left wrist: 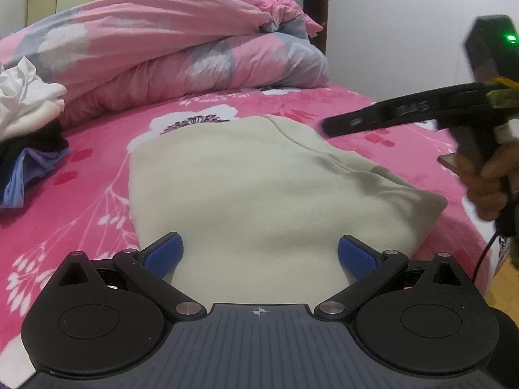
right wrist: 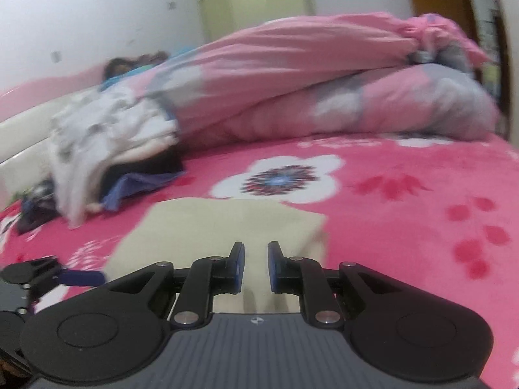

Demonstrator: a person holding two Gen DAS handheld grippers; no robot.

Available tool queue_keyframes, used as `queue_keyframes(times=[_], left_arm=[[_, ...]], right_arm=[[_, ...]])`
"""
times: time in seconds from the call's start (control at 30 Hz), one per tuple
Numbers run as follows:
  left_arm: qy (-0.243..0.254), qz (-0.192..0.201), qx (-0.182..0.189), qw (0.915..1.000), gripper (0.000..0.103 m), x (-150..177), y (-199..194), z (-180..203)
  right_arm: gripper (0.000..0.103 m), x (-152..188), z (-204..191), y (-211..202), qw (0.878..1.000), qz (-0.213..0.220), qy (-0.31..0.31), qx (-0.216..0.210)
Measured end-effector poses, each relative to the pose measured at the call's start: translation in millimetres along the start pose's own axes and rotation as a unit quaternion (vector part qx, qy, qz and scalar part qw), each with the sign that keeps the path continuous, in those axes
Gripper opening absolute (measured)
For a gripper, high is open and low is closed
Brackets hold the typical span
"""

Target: Fold clothes

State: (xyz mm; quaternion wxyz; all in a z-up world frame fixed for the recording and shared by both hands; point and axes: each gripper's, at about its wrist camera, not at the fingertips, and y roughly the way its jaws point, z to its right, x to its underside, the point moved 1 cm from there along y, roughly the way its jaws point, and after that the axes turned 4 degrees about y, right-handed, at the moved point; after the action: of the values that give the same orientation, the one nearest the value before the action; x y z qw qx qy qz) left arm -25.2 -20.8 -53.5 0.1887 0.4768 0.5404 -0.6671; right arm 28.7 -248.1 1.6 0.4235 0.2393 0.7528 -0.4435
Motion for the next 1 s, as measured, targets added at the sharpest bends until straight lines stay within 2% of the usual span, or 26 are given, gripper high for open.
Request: queue_keyframes(times=[0.07, 0.17, 0.2, 0.27, 0.33, 0.4, 0.47, 0.5, 0.57, 0.6, 0.67, 0.77, 0.83, 0.87, 0.93, 1.0], left_arm=[[0.003, -0.001, 0.004, 1.0000, 0.103, 0, -1, 0], [0.008, 0.002, 0.012, 0.9999, 0.103, 1, -2, 0], [0.010, 0.004, 0.013, 0.9999, 0.103, 2, -3, 0], [0.011, 0.006, 0.016, 0.9998, 0.103, 5, -5, 1], [0.013, 0.009, 0.018, 0.9997, 0.103, 6, -6, 1], [0.015, 0.009, 0.020, 0.9996, 0.103, 7, -7, 2], [0.015, 0.009, 0.022, 0.9996, 0.103, 7, -7, 2], [0.016, 0.008, 0.022, 0.9996, 0.103, 6, -7, 2], [0.018, 0.005, 0.022, 0.9996, 0.103, 6, -9, 2], [0.021, 0.004, 0.023, 0.9995, 0.103, 7, -11, 2], [0.032, 0.003, 0.026, 0.9991, 0.103, 9, -15, 4], [0.052, 0.001, 0.031, 0.9982, 0.103, 14, -20, 6], [0.057, -0.004, 0.036, 0.9977, 0.103, 15, -24, 4], [0.057, -0.006, 0.037, 0.9977, 0.103, 15, -27, 3], [0.043, -0.005, 0.035, 0.9984, 0.103, 14, -33, -2], [0.019, 0.004, 0.032, 0.9993, 0.103, 11, -38, -9]], right_arm=[[0.015, 4, -8, 20, 0.999, -0.030, -0.014, -0.025], [0.008, 7, -3, 54, 0.998, -0.055, -0.019, 0.016], [0.000, 2, 3, 56, 0.998, -0.052, 0.000, 0.026], [0.000, -8, 13, 57, 0.996, -0.047, 0.043, 0.054], [0.000, -14, 12, 53, 0.995, -0.041, 0.032, 0.080], [0.002, -16, 6, 43, 0.998, -0.030, 0.023, 0.054], [0.002, -11, -6, 32, 1.000, -0.020, 0.001, 0.005], [0.003, -5, -14, 27, 0.999, -0.022, -0.022, -0.013], [0.009, 13, -25, 20, 0.997, -0.030, -0.071, -0.024], [0.017, 26, -24, 12, 0.995, -0.025, -0.091, -0.017], [0.019, 51, -23, -3, 0.991, -0.014, -0.130, -0.003], [0.019, 72, -13, -43, 0.994, 0.005, -0.105, -0.014], [0.033, 78, -9, -65, 0.996, 0.007, -0.088, 0.002], [0.033, 78, -8, -72, 0.996, 0.008, -0.086, 0.012], [0.033, 72, -13, -81, 0.996, 0.021, -0.082, 0.021], [0.033, 64, -23, -80, 0.995, 0.047, -0.088, 0.006]])
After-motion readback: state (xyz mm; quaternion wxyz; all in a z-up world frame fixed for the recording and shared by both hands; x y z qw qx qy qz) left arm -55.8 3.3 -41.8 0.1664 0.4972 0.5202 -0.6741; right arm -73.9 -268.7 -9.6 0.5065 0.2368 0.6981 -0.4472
